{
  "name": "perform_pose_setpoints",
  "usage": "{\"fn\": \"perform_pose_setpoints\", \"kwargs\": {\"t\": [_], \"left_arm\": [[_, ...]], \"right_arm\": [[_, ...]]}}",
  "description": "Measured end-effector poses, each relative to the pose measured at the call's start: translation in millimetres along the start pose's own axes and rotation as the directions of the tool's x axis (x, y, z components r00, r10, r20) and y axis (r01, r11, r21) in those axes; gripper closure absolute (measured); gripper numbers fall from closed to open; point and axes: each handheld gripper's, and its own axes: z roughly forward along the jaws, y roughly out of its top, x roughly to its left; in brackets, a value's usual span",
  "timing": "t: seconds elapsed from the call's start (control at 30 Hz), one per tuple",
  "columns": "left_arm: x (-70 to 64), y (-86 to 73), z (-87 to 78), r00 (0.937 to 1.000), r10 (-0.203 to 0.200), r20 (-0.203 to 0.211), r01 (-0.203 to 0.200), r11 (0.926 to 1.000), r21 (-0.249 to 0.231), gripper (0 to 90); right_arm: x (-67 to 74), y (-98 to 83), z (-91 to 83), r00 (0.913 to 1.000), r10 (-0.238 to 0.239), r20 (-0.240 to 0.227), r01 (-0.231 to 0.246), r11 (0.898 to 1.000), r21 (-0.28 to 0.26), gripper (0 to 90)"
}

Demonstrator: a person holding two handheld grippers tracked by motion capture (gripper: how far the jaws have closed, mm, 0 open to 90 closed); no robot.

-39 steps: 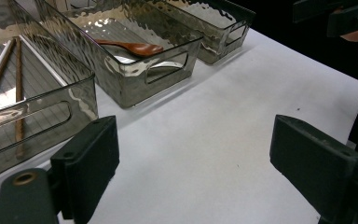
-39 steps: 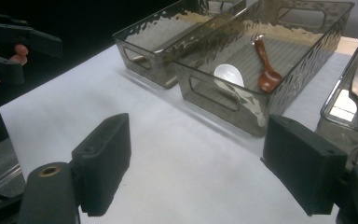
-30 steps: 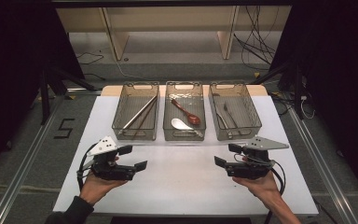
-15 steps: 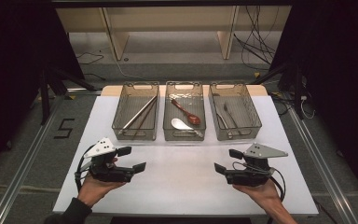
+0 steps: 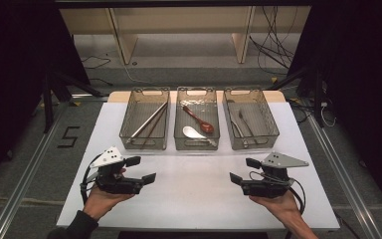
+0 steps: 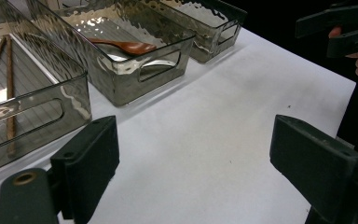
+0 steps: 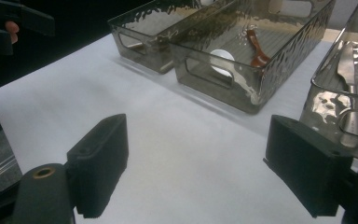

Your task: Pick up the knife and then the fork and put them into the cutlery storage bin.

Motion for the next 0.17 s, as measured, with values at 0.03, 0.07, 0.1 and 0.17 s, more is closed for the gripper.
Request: {"fn": "perform_pose_setpoints", "kwargs": {"t": [0.03, 0.07, 0.1, 0.17], "left_arm": [[0.1, 0.0, -0.1, 1.0000, 0.001, -0.001, -0.001, 1.0000, 0.000, 14.9], [0.2, 0.1, -0.3, 1.0000, 0.001, -0.001, -0.001, 1.0000, 0.001, 14.9], [0.1, 0.0, -0.4, 1.0000, -0.002, -0.001, 0.002, 1.0000, 0.001, 14.9], [0.5, 0.1, -0.3, 1.0000, -0.001, 0.000, 0.001, 1.0000, 0.004, 14.9]], "right_arm": [[0.2, 0.1, 0.4, 1.0000, -0.001, 0.000, 0.001, 1.000, 0.003, 20.8], [0.5, 0.2, 0.4, 1.0000, -0.004, 0.003, 0.004, 1.000, 0.004, 20.4], [0.7, 0.2, 0.6, 1.0000, -0.009, 0.003, 0.009, 1.000, 0.002, 20.2], [1.0, 0.4, 0.6, 1.0000, -0.005, 0.003, 0.005, 1.000, 0.004, 20.0]]}}
